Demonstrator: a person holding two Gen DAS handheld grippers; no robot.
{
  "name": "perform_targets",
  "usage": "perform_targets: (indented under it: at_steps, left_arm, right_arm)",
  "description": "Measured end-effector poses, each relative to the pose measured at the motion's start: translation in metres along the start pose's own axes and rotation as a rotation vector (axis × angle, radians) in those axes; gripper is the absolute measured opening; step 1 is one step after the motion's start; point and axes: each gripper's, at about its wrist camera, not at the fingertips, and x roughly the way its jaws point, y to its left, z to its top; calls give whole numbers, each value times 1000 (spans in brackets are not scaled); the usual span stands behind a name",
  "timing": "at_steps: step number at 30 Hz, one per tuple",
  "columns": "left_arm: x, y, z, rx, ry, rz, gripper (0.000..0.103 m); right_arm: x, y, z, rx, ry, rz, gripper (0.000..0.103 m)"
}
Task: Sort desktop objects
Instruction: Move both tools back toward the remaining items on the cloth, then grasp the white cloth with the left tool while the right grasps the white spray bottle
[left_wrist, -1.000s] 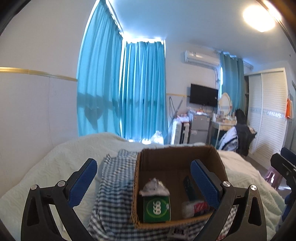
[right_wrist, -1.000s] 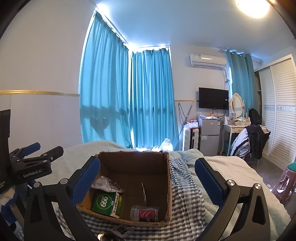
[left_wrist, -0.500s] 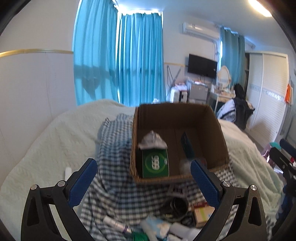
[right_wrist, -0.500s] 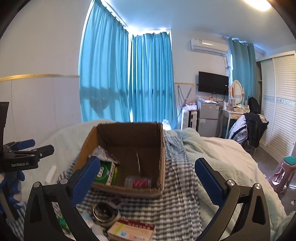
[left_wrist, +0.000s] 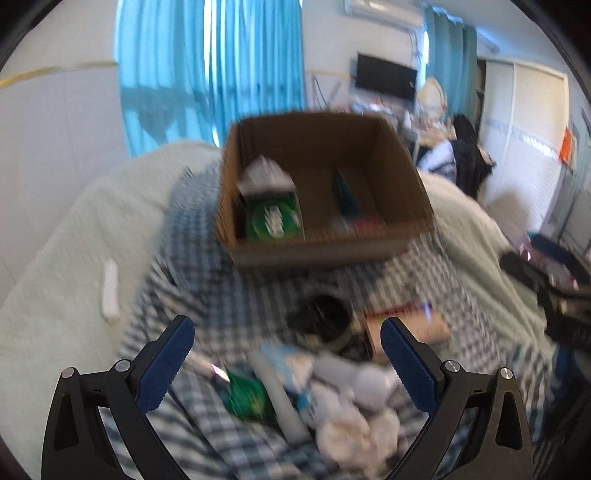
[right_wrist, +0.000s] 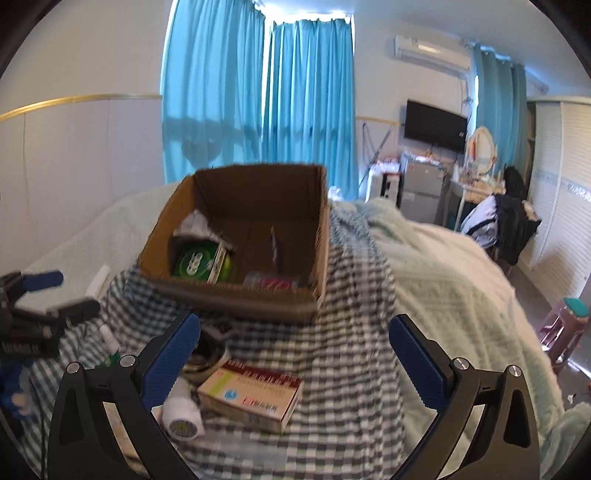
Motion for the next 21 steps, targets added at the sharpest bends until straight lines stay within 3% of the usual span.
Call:
perform_targets:
  at_steps: [5, 12, 13, 15, 16, 17, 21]
  left_arm:
    - [17, -7, -31, -24, 129, -76, 102]
    - [36, -31, -52, 71, 223, -76, 93]
    - [39, -33, -55, 85, 241, -81, 89]
    - [48, -37, -62, 107, 285, -99, 69]
    - [53, -36, -65, 99, 320, -132, 29]
    - [56, -36, -66, 92, 339, -141, 15]
    - [50, -25, -60, 49, 295, -154, 12]
  right_arm:
    - [7, 3, -14, 16, 55, 43, 102]
    - [19, 17, -35, 8, 133, 143, 81]
    - [21, 21, -37, 2, 141, 146, 81]
    - [25, 27, -41, -2, 153, 154, 80]
    - [26, 29, -42, -1, 161, 163, 80]
    - [28, 30, -44, 0, 169, 171, 80]
    - [35, 37, -50, -12, 196, 190, 80]
